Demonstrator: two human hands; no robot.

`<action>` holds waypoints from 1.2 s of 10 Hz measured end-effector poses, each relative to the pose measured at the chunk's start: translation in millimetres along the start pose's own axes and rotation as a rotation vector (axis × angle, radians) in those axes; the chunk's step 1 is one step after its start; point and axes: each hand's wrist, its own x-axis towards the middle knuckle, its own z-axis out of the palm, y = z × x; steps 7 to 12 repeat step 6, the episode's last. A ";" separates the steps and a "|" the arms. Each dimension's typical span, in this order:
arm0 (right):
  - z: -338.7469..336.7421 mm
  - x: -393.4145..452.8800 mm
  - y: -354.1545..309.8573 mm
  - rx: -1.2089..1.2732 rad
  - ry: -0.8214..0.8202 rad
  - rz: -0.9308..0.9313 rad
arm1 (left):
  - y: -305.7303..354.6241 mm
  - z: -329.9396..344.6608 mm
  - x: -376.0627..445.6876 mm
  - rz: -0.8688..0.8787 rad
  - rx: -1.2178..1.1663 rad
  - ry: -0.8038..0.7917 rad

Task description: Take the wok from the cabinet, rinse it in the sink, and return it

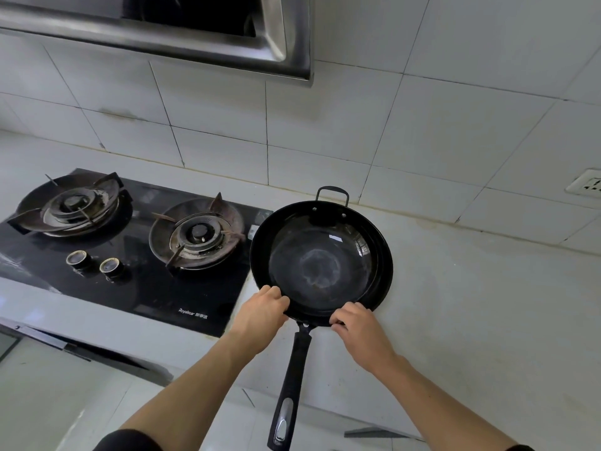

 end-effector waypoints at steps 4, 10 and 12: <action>-10.9 -7.6 -7.8 0.039 -0.017 0.034 | 1.7 -13.2 -6.3 -0.009 -0.034 -0.071; -26.8 -14.3 -12.2 0.078 0.007 0.058 | -3.8 -31.1 -6.6 -0.086 -0.095 -0.043; -26.8 -14.3 -12.2 0.078 0.007 0.058 | -3.8 -31.1 -6.6 -0.086 -0.095 -0.043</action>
